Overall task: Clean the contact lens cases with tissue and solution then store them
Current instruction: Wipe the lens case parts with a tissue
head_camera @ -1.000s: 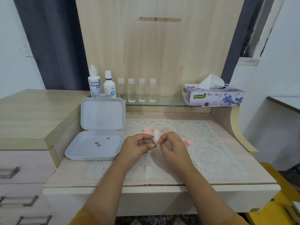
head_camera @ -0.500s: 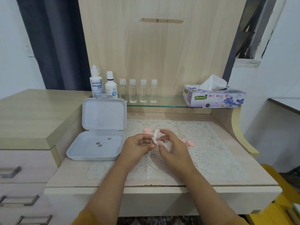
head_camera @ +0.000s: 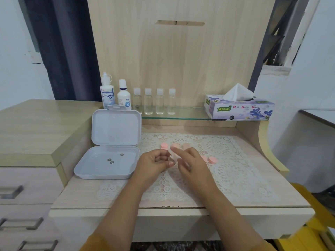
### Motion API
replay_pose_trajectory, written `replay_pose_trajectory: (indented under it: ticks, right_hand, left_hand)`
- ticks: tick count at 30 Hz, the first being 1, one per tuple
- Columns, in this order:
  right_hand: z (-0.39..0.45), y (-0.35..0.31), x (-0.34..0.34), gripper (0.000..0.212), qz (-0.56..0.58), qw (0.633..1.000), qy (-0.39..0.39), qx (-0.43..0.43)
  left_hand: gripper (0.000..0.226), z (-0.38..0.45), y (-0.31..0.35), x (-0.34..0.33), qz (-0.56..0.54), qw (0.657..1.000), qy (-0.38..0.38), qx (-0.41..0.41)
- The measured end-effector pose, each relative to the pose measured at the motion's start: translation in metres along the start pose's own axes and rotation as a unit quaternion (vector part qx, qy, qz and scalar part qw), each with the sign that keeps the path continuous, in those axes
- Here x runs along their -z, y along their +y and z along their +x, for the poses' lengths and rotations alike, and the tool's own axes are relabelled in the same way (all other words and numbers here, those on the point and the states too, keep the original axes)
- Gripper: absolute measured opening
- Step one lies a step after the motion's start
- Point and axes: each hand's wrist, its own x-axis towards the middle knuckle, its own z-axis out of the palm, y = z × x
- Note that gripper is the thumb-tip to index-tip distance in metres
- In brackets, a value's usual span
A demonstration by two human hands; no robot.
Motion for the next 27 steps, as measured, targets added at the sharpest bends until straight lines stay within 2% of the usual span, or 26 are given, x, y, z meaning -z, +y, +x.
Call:
replay_pose_trajectory:
  ticks: [6,11,16,19,21,24,27]
  right_hand:
    - [0.000,0.000,-0.002,0.018,-0.039,0.999,0.026,-0.011]
    - [0.000,0.003,-0.006,0.030,-0.102,0.995,-0.001,0.017]
    - [0.002,0.005,-0.013,0.036,-0.143,0.988,0.020,0.059]
    - [0.004,0.005,-0.014,0.025,-0.182,0.979,0.037,0.079]
    - [0.005,0.006,-0.013,0.027,-0.199,0.974,0.046,0.097]
    - [0.004,0.006,-0.010,0.033,-0.182,0.978,0.033,0.097]
    - [0.004,0.007,-0.009,0.017,-0.126,0.991,0.010,0.035]
  left_hand:
    - [0.025,0.000,0.000,-0.001,-0.004,1.000,0.028,0.015]
    - [0.024,0.001,-0.001,0.000,-0.009,1.000,0.025,0.009]
    - [0.025,0.002,-0.003,0.001,0.025,0.999,0.023,0.000]
    - [0.028,0.002,-0.005,0.001,0.051,0.998,0.024,0.002]
    - [0.030,0.002,-0.006,0.000,0.048,0.999,0.015,0.007]
    - [0.031,0.001,-0.006,0.000,0.040,0.999,0.005,0.006]
    - [0.028,0.000,-0.003,-0.001,0.018,1.000,0.003,0.003]
